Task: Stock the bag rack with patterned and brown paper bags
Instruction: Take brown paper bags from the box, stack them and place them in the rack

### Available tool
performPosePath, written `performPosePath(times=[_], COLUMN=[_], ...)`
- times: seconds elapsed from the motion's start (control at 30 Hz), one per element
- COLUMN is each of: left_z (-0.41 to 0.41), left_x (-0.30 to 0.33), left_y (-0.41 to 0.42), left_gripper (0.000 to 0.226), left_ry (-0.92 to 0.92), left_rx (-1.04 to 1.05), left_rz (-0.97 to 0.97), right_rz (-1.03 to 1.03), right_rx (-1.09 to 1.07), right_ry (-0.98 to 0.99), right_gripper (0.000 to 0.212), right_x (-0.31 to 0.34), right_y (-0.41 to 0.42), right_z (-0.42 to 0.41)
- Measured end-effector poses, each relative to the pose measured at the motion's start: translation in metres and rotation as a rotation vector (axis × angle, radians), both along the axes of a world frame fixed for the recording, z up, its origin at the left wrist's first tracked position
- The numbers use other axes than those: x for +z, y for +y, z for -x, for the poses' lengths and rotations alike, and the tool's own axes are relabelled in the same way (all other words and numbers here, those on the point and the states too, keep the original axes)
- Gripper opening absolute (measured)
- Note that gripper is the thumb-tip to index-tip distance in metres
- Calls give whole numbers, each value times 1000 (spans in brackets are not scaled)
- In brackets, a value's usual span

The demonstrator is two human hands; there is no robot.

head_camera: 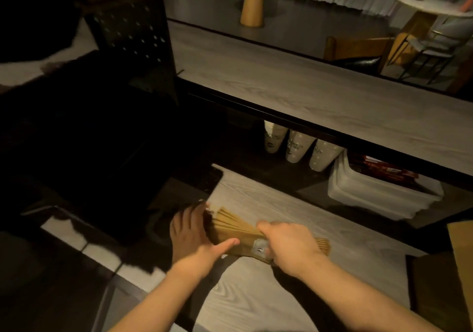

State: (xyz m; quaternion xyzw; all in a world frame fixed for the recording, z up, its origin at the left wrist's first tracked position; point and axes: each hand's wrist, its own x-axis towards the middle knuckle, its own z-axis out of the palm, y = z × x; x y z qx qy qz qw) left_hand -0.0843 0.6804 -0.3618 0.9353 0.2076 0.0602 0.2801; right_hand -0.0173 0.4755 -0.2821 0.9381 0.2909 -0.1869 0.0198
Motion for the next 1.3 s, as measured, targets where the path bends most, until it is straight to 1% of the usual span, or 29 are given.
performPosePath(times=[0.03,0.1,0.13,0.2,0.23,0.27,0.3,0.33,0.37,0.4,0.5,0.57,0.63,0.7,0.73,0.8,0.87,0.9,0.97,1.03,1.17,1.3], left_z=[4,11,13,14,14,13,12,11,11,9,11,10,5,-3,-7,-12,-16,-18,-21,-23,-24,-25], left_x=[4,19,25,46,57,70,83,93,105,119,151,172,182,192,196,203,207,209,211,211,210,212], left_y=[-3,-14,-17,-24,-26,-25,-24,-22,-20,-16,-5,4,17,34,41,50,50,48,45,50,67,80], left_gripper=[120,129,130,126,118,104,88,76,69,63,40,36,35,36,37,34,29,29,34,40,49,51], left_ry=[-48,-78,-73,-94,-93,-76,-74,-92,-115,-141,-196,-283,-383,-468,-501,-552,-579,-598,-638,-681,-678,-741], left_rx=[164,434,525,598,604,601,589,570,545,532,545,556,614,700,719,727,725,721,709,690,668,648], left_rz=[131,484,659,1114,1340,1540,1691,1778,1803,1791,1664,1650,1601,1537,1516,1518,1538,1536,1512,1474,1443,1481], right_rz=[-26,-118,-183,-334,-401,-465,-525,-591,-645,-684,-784,-866,-919,-1000,-1079,-1349,-1614,-1671,-1694,-1713,-1768,-1763], right_rx=[-36,-147,-212,-310,-344,-373,-405,-431,-443,-439,-385,-403,-398,-431,-474,-653,-885,-944,-960,-932,-927,-974], right_ry=[9,60,107,254,339,435,554,671,761,809,855,881,891,876,856,856,982,1055,1138,1155,1087,1093], right_gripper=[42,40,43,51,53,55,57,59,60,60,54,57,72,79,80,78,64,61,62,59,48,49], right_x=[4,13,19,33,38,45,53,60,66,72,87,97,102,101,99,92,87,85,82,84,86,86], right_y=[3,9,12,18,20,23,25,28,30,33,40,40,40,43,47,62,81,91,105,116,138,175], right_z=[-3,-7,-9,-12,-13,-13,-13,-13,-13,-13,-16,-19,-23,-25,-24,-18,-9,-5,0,0,-8,-15])
